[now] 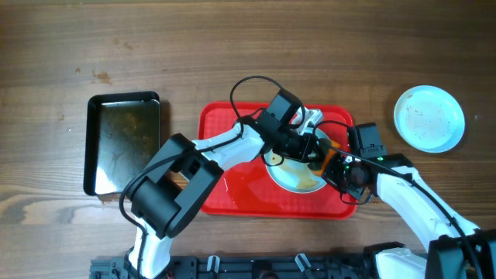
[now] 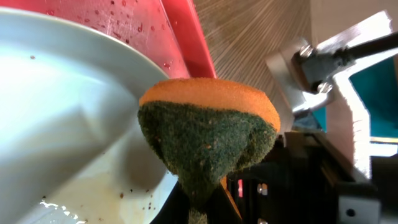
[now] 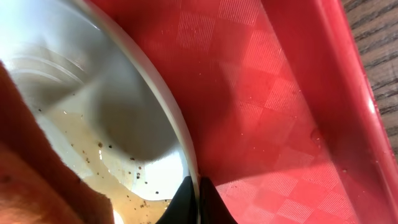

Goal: Clean dirty plates on tray and stack at the side

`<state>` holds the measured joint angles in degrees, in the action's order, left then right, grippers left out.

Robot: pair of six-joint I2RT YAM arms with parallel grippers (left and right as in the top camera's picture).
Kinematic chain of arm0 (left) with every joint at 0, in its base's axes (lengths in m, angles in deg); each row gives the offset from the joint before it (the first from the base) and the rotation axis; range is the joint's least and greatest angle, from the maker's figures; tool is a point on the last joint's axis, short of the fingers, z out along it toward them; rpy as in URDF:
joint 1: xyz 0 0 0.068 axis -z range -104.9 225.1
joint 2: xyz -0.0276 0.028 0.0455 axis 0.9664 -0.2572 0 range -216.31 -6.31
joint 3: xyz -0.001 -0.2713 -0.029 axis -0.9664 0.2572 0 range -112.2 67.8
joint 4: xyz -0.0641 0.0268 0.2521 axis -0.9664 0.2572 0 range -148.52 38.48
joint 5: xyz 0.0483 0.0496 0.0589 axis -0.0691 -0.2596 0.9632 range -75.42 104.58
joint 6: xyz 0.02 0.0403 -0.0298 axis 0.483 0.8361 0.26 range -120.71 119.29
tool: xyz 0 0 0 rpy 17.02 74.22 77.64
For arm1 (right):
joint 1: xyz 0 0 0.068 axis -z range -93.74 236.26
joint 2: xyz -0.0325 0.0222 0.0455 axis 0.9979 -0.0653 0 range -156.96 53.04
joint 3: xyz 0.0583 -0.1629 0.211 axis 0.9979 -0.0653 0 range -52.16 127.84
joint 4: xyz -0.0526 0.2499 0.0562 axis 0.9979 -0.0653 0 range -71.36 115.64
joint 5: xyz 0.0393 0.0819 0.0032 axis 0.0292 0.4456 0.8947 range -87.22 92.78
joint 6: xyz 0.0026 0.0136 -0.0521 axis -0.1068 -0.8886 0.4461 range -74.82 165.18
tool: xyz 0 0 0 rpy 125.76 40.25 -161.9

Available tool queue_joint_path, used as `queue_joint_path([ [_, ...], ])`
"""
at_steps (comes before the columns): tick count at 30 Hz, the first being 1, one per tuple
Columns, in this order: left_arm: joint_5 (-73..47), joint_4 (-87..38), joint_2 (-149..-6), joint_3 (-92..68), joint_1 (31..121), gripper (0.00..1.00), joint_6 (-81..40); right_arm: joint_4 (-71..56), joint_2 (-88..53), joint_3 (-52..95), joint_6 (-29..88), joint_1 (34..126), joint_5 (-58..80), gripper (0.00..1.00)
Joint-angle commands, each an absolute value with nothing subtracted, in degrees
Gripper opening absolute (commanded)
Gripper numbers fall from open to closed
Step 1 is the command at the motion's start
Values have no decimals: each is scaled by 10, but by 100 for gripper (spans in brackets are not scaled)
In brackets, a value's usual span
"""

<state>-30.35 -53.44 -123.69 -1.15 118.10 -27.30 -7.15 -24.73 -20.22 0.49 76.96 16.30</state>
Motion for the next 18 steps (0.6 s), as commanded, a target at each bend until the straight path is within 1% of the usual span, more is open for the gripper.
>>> queue_joint_path([
  [1, -262, -532, -1245, -10, 1177, 4, -323, -73, -254, -209, 15, 767, 162, 4],
  [4, -217, -531, -1272, -9, 1176, 4, -377, -78, -254, -209, 15, 767, 162, 4],
  [7, -226, -556, -1318, -9, 1176, 4, -434, -80, -254, -209, 15, 767, 161, 4],
  [9, -250, -593, -1336, -9, 1176, 4, -454, -80, -254, -209, 15, 767, 162, 4],
  [11, -216, -590, -1339, -9, 1173, 4, -454, -81, -254, -209, 15, 767, 162, 4],
  [13, -153, -535, -1339, -10, 1156, 4, -412, -85, -254, -209, 15, 767, 162, 4],
  [16, -34, -394, -1339, -10, 1112, 4, -350, -91, -254, -209, 17, 767, 162, 4],
  [18, -18, -338, -1338, -10, 1074, 4, -329, -91, -254, -209, 17, 767, 161, 4],
])
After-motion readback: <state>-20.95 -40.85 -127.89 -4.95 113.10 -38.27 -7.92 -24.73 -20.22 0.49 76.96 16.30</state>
